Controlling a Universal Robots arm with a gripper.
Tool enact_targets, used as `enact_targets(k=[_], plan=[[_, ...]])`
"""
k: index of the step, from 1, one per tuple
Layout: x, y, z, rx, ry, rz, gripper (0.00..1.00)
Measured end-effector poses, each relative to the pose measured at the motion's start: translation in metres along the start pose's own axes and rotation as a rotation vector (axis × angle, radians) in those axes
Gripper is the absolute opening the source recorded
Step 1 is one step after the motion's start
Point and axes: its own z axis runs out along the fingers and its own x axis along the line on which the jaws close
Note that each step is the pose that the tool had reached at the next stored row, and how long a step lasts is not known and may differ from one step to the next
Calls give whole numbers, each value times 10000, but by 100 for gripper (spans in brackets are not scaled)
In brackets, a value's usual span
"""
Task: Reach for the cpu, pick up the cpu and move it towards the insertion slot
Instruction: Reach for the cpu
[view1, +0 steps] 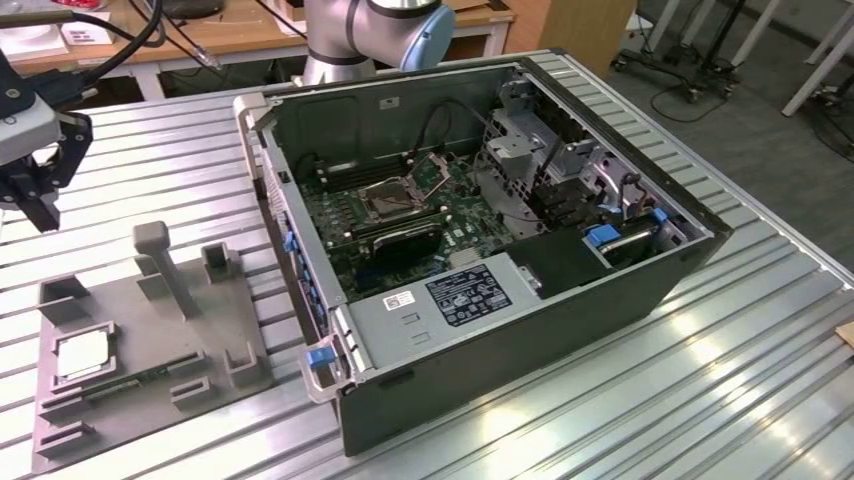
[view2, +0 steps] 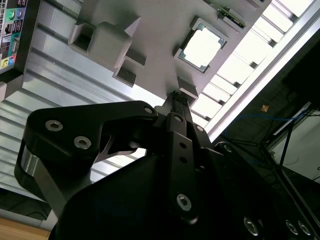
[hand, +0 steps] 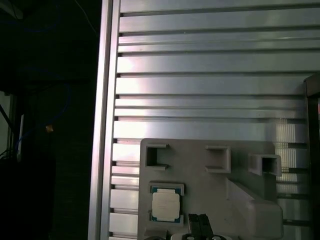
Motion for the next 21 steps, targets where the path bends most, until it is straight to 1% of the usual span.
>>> enact_targets(k=[21], plan=[[62,1,6,0,-31,-1,10]])
